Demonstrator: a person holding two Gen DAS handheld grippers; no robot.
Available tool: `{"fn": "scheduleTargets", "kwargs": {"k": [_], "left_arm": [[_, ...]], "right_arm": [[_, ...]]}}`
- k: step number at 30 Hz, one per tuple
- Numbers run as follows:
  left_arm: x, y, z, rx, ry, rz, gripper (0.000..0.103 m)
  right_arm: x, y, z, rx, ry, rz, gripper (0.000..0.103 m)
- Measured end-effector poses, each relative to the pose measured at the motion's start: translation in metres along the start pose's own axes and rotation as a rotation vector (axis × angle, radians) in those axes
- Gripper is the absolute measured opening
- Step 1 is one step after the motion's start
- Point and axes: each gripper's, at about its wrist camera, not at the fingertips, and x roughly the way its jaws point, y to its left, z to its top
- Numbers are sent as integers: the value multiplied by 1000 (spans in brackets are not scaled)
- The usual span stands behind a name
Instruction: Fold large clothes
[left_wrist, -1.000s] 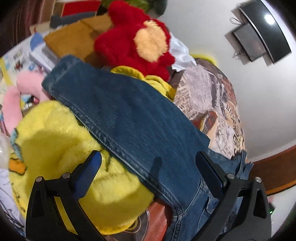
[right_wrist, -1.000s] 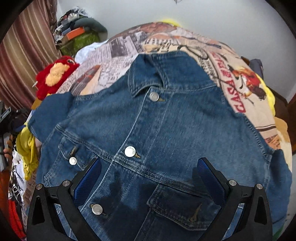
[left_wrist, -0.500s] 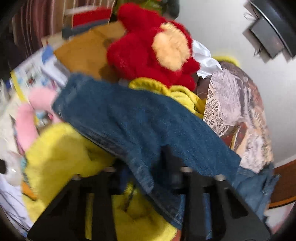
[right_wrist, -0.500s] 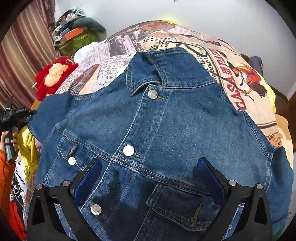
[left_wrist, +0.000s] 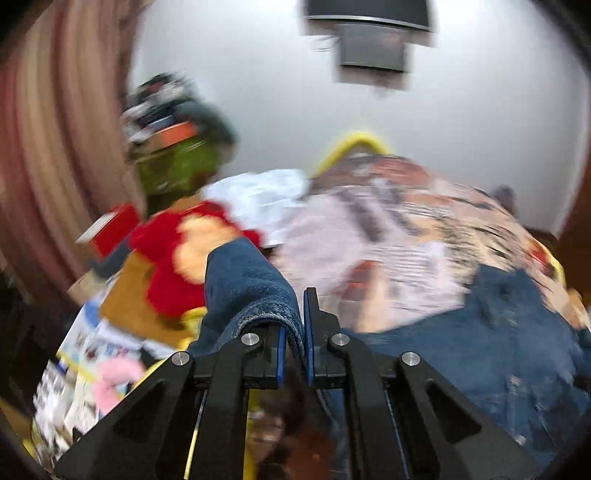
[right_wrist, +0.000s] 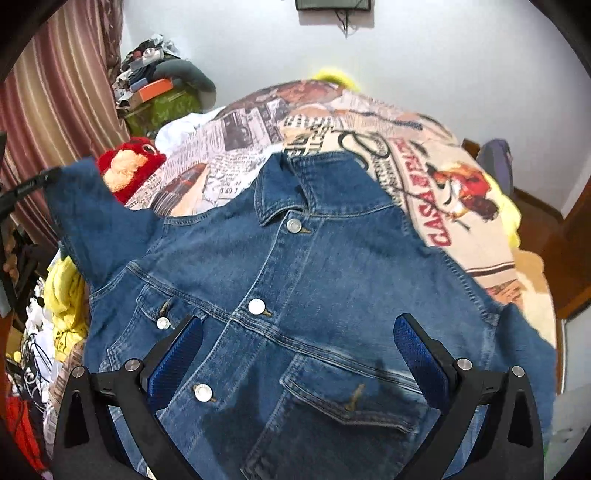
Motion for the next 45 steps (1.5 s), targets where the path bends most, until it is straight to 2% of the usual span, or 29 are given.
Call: {"fn": "scheduleTargets", "kwargs": {"k": [4,7,8,10,15,16,18,19,20,22,25,29,31,35,39,41,43,45], "left_arm": [[1,-61,-12,102,50,-120,7],[16,-105,-39,170,141,-214,7],[24,-121,-52,184,195,-271,7],[34,-144,-76,207,267,-331,7],[55,-187,-128,253,418,-384,8],[57,-188,-133,245,436,-401,11],[48,-188,-139,248,419,-395,17],[47,-186,-139,248,426,-396,27],[46,-182,-137,242,435,-388,42],[42,-166,-130,201,422,-378,52],[31,-136,-119,131,383,-360,55],[22,-75,-103,-39,312,-298,77],[29,-50,-102,-119,316,-283,78],[57,0,-112,-316,387,-273,78],[88,29,-129,-493,448,-345,78],[103,36,-136,-572,467,-402,78],[113,40,-139,-631,475,-429,78],[123,42,-139,-666,473,-425,70]], "right_arm": [[-18,-5,-7,0,-26,-12,103],[-29,-13,-13,13,-30,-11,103],[-31,-16,-15,17,-30,-12,103],[-34,-21,-19,26,-27,-14,103],[-40,-28,-31,35,-18,-24,103],[-41,-29,-34,35,-17,-27,103],[-42,-30,-37,31,-14,-32,103],[-41,-30,-38,28,-13,-36,103],[-41,-30,-39,25,-11,-41,103],[-38,-30,-39,24,-5,-42,103],[-34,-28,-37,27,0,-34,103],[-22,-23,-33,17,12,-31,103],[-15,-20,-32,15,23,-31,103],[0,-16,-28,24,49,-16,103],[10,-13,-25,22,61,-12,103],[14,-13,-24,21,68,-13,103],[17,-14,-24,24,74,-15,103],[20,-16,-23,29,82,-15,103]]}}
